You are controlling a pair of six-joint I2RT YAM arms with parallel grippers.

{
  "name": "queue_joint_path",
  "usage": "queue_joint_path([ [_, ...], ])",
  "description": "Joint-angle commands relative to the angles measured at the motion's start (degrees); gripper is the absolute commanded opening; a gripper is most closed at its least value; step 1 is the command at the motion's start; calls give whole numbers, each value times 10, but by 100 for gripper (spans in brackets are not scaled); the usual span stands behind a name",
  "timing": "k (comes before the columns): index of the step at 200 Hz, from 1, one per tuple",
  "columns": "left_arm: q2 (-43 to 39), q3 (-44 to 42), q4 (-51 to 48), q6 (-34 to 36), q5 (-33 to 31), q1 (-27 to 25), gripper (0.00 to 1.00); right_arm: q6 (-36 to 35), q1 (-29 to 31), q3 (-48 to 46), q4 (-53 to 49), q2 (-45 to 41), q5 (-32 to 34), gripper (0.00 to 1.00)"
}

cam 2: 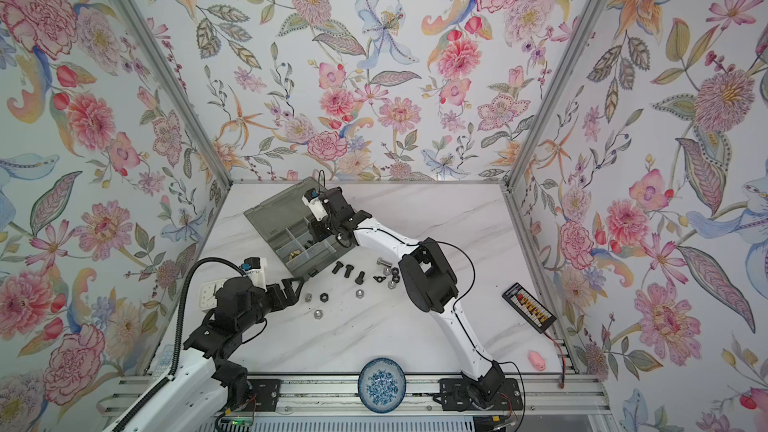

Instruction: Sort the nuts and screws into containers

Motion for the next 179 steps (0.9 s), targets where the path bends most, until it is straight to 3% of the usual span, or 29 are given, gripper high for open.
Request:
queue_joint_path([
  [1,-5,-2,1,-6,1,6,99,-7,3,20,2,15,-10,0],
  [179,-19,1,-23,-4,-11,7,99,2,6,20,19,54,0,0],
])
